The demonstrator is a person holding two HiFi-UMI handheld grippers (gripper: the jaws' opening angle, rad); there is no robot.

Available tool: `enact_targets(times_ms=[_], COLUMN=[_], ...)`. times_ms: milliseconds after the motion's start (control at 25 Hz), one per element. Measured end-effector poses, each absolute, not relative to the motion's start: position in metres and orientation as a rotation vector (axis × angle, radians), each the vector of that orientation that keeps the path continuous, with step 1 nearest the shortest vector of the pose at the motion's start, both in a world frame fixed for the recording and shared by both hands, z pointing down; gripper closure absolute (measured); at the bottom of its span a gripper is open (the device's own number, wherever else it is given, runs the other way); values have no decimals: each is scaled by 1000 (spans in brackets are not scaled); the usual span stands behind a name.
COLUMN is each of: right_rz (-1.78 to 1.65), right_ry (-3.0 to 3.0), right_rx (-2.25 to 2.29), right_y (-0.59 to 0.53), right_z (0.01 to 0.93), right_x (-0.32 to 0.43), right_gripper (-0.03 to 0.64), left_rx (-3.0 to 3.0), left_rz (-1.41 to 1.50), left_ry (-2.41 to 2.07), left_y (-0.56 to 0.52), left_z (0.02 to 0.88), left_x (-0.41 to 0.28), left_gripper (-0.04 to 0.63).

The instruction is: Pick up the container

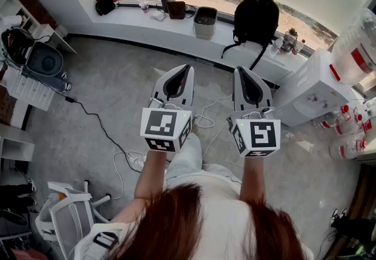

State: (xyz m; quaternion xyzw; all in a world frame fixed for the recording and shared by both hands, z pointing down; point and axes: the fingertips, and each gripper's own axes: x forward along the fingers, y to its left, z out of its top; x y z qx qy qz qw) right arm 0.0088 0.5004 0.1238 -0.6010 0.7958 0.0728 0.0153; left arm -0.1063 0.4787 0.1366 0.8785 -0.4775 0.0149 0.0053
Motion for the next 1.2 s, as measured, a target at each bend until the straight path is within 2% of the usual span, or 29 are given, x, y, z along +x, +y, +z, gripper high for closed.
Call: enact_targets(times_ms=[1200], right_rz=[107], right_ry=[2442], right_rx=[-1789], right_y=[345], right_z=[115], right_x=[12], right_gripper=[592], left_rx=[2786], left_rz=[132], left_ry=[-1397], left_y=[319], left_z=[136], left_x=[-90], left_gripper=[580])
